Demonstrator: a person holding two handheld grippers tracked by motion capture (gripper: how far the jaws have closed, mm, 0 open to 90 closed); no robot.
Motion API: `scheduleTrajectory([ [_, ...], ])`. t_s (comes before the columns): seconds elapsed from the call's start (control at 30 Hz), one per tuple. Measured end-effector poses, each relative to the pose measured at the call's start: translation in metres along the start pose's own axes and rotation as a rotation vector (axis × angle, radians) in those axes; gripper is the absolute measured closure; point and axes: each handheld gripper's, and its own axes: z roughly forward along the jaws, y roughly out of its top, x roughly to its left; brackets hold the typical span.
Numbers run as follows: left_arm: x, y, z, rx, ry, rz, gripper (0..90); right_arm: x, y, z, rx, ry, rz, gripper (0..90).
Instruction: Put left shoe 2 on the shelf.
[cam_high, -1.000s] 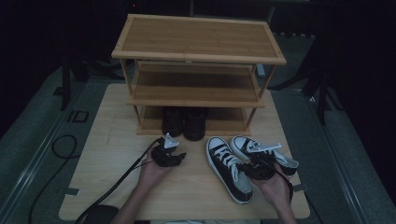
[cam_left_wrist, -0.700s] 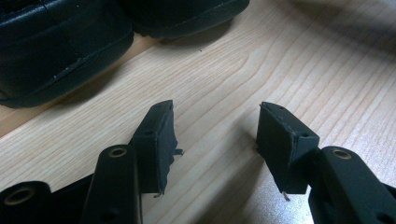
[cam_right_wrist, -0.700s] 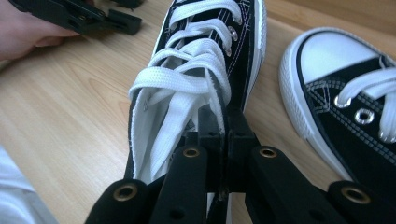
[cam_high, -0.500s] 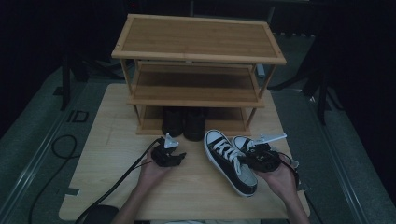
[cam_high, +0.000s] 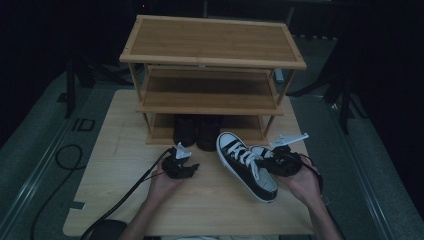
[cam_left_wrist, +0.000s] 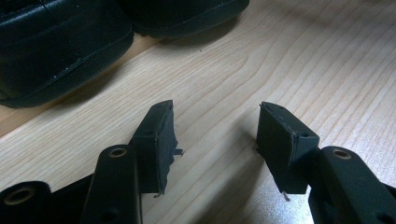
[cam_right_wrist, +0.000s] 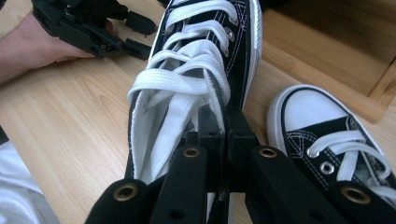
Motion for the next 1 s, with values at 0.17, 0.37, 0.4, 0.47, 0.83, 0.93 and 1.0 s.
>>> scheduleTrajectory([
  [0.17, 0.0, 0.0, 0.0, 0.0, 0.0, 0.001, 47.1, -0.002, 0.004, -0.002, -0.004, 0.005, -0.023, 88.5],
  [0.37, 0.0, 0.0, 0.0, 0.0, 0.0, 0.001, 47.2, -0.003, 0.012, -0.005, -0.023, 0.027, -0.056, 88.5],
  [0.4, 0.0, 0.0, 0.0, 0.0, 0.0, 0.001, 47.1, -0.003, 0.014, -0.006, -0.024, 0.029, -0.066, 88.4],
  [0.47, 0.0, 0.0, 0.0, 0.0, 0.0, 0.001, 47.2, -0.003, 0.017, -0.007, -0.024, 0.037, -0.084, 88.4],
  [0.83, 0.0, 0.0, 0.0, -0.001, 0.003, 0.002, 47.2, -0.002, 0.031, -0.011, -0.029, 0.067, -0.135, 88.5],
  [0.93, 0.0, 0.0, 0.0, -0.001, 0.001, 0.001, 47.1, -0.003, 0.035, -0.012, -0.036, 0.081, -0.14, 88.4],
  [1.0, 0.0, 0.0, 0.0, -0.001, 0.001, 0.001, 47.2, -0.005, 0.037, -0.012, -0.041, 0.09, -0.14, 88.5],
])
